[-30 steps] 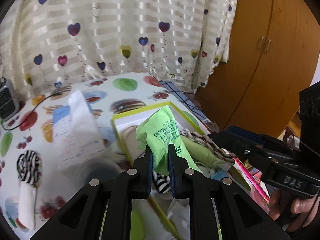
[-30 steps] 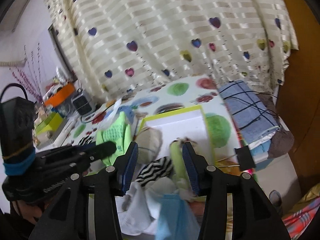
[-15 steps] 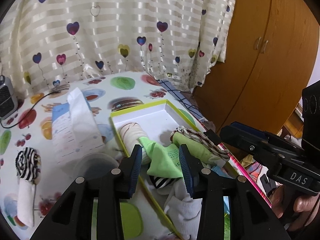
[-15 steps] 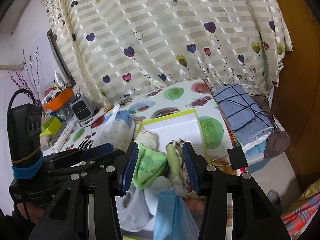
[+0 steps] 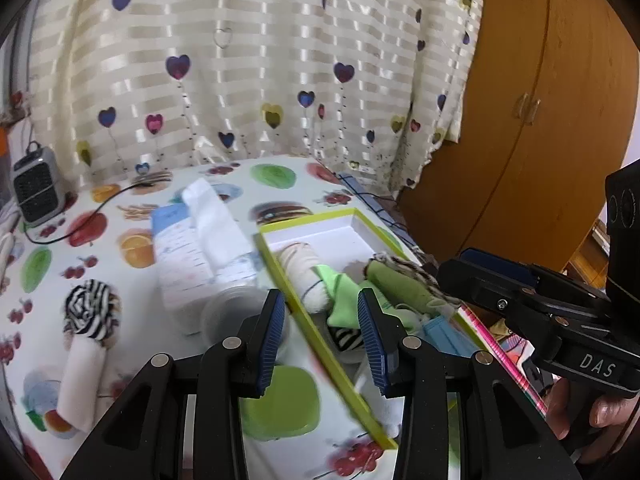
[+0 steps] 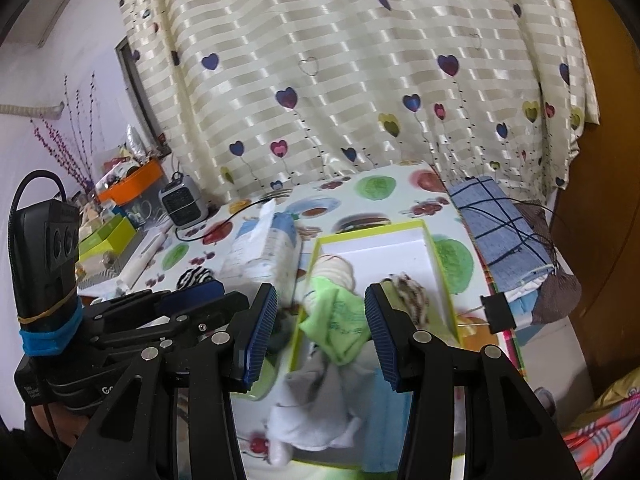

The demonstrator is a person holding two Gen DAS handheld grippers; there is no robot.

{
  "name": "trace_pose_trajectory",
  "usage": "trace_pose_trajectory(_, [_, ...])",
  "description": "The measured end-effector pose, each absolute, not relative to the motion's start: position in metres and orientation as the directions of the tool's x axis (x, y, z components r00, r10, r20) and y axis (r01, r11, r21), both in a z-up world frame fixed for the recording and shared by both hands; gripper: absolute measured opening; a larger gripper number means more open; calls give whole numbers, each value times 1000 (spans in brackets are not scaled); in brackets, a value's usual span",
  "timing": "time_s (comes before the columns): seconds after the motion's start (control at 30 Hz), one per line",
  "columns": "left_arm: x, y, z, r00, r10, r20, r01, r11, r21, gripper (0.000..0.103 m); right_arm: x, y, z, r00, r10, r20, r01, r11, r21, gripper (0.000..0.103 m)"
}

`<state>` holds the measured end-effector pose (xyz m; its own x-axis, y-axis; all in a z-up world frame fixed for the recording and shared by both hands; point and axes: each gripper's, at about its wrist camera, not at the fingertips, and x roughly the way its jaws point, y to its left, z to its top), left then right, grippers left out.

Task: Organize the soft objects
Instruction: 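Move both tools back toward the white towel and second striped sock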

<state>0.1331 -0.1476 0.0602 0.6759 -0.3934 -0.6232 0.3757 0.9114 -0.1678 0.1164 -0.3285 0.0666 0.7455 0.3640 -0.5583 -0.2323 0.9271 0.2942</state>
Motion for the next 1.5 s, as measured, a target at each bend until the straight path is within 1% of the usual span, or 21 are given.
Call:
trace_pose_trajectory(0.43, [127,-79,52,717,-314,-622,264,949,-174,37,119,-262,69,693,432,-577,-349,902,256,47])
trace_pose_trajectory(0.6, [129,-39,41,730,-251,-636,191,968,-162,37,122,-233,64,659,455,-599,-394,887,241,47])
trace_pose_trajectory(0.63, [130,-28,36,731,-231,-642,168,973,-158,38,123,-226,63,649,462,-605,-406,882,238,47])
trace_pose_trajectory(0.73, [134,-1,24,730,-183,-658,114,983,-147,47,126,-212,59,630,472,-616,-429,873,230,47])
trace_pose_trajectory(0.9, [146,32,3,708,-130,-694,52,990,-133,49,135,-187,53,596,483,-641,-466,858,214,47])
trace_pose_trajectory(1.03, [153,46,-12,686,-119,-718,31,990,-135,50,142,-168,49,573,492,-655,-490,846,207,47])
trace_pose_trajectory(1.17, [160,51,-24,666,-130,-735,31,989,-147,54,151,-152,46,556,497,-667,-509,837,199,47])
trace_pose_trajectory(1.43, [169,54,-44,630,-144,-763,21,986,-168,54,176,-121,41,524,498,-691,-535,824,188,47])
trace_pose_trajectory(1.5, [168,53,-45,641,-130,-757,17,988,-156,50,184,-112,39,515,497,-699,-541,821,185,47])
